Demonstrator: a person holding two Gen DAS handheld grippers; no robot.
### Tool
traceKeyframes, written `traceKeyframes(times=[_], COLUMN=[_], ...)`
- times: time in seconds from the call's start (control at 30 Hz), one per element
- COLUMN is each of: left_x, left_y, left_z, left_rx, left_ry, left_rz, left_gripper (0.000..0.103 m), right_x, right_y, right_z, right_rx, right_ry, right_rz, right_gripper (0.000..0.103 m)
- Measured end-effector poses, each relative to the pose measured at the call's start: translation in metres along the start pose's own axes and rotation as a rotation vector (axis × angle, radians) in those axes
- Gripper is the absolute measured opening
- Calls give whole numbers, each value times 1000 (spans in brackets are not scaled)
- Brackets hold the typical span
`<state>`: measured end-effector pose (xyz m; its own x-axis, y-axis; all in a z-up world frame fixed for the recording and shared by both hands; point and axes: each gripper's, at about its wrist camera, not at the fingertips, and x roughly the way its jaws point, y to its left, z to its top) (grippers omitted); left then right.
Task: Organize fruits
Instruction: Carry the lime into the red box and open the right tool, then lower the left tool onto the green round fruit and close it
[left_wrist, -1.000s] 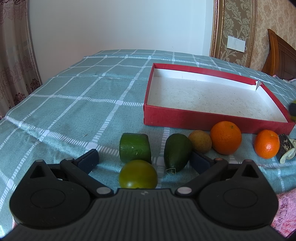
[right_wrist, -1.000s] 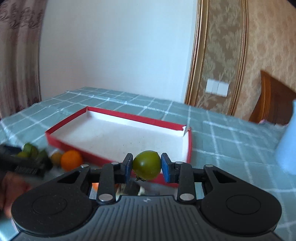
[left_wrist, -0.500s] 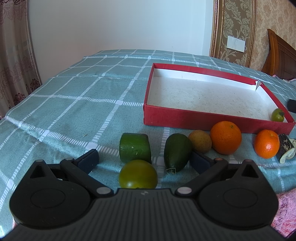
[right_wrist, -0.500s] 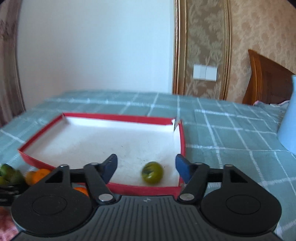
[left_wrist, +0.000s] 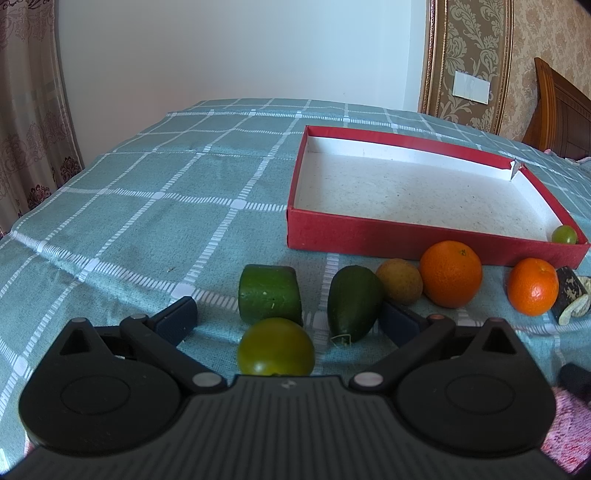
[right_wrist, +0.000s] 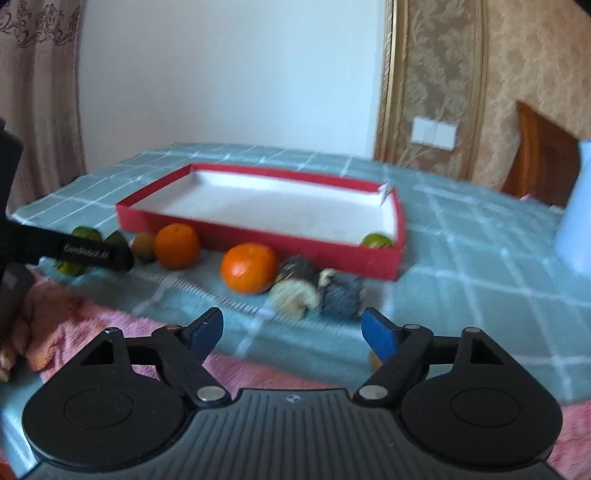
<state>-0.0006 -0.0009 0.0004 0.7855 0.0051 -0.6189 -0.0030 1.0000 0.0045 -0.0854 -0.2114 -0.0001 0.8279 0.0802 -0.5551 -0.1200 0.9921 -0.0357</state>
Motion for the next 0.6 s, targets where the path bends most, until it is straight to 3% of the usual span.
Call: traceKeyframes(times=[0.07,0.17,0.3,0.4,0.53,0.6], left_x=[0,-1,-8,-20,-51,-66], left_y=[0,0,6,15,30,36], left_z=[0,0,-1,-3,-12,-16], left_rx=[0,-2,-29,-43,-42,-38], left_ry=[0,-2,-31,-85,-212,-269], left_rz=[1,-4,-23,-43,-149,-165], left_gripper=[103,103,103,103,103,103], right_x=[3,13,16,17,17,16], right_y=[-3,-10,-10,-10,-10,-10], right_z=[2,4,4,4,4,4], right_rx=[23,74,77,80,79,81], right_ry=[20,85,100,100,100,99], right_rz=[-11,-17,-32,-30,-29,-27], right_gripper=[82,95,103,103,103,103])
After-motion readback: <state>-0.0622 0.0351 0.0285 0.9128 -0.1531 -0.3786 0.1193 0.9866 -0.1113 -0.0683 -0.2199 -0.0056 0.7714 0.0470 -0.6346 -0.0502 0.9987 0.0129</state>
